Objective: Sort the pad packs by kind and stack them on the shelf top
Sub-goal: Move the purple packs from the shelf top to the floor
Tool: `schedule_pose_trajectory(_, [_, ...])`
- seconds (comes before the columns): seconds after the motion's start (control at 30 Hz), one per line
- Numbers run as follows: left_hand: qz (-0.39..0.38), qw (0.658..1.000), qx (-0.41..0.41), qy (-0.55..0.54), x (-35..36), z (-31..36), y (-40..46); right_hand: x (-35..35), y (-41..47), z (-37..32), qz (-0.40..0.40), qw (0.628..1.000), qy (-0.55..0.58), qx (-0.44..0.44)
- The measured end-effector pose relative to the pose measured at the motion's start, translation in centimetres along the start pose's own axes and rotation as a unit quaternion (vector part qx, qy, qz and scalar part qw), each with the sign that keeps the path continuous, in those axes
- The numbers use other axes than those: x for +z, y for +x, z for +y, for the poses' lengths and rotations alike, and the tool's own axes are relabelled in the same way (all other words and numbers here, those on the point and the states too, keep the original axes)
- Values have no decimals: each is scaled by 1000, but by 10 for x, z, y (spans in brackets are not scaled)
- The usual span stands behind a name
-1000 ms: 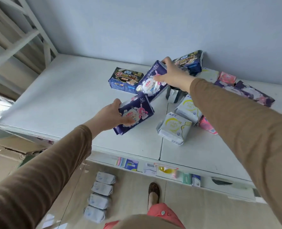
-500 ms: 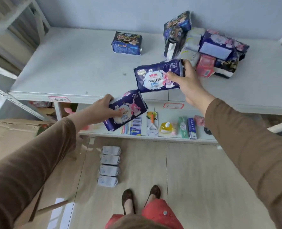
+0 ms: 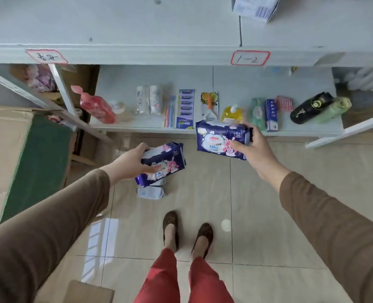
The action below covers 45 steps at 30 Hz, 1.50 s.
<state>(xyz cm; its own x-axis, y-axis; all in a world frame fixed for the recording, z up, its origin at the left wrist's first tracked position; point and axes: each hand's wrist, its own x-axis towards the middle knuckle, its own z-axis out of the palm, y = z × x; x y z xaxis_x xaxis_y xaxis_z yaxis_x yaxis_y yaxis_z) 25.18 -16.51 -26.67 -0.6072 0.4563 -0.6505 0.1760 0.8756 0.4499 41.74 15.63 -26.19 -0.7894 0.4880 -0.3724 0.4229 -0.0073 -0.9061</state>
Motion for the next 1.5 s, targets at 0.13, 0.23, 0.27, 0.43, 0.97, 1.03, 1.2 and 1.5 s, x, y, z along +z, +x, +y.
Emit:
schedule_pose_trajectory(0.13, [4,1000,-22,-22,59,-44,46,18,3,76,13,997,-57,50])
schedule_pose_trajectory(0.23, [-1,1000,-25,-18,101,-78,93,36,14,132,26,992,-116,42])
schedule_pose_trajectory(0.27, [-3,1000,-23,-8,115,-88,110,42,19,152,27,989,-137,46])
schedule_pose_trajectory(0.43, [27,996,-5,86,174,-131,206,79,50,257,15,981,-185,55])
schedule_pose_trajectory(0.97, [93,965,139,202,281,-201,460,193,181,492,-86,949,-301,-13])
schedule_pose_trajectory(1.03, [91,964,143,204,286,-207,479,207,202,501,-87,944,-316,-32])
schedule_pose_trajectory(1.2, [65,959,161,223,287,-219,505,237,240,511,-94,936,-333,-65])
schedule_pose_trajectory(1.5, [1,957,154,247,273,-233,511,262,258,518,-68,930,-354,-78])
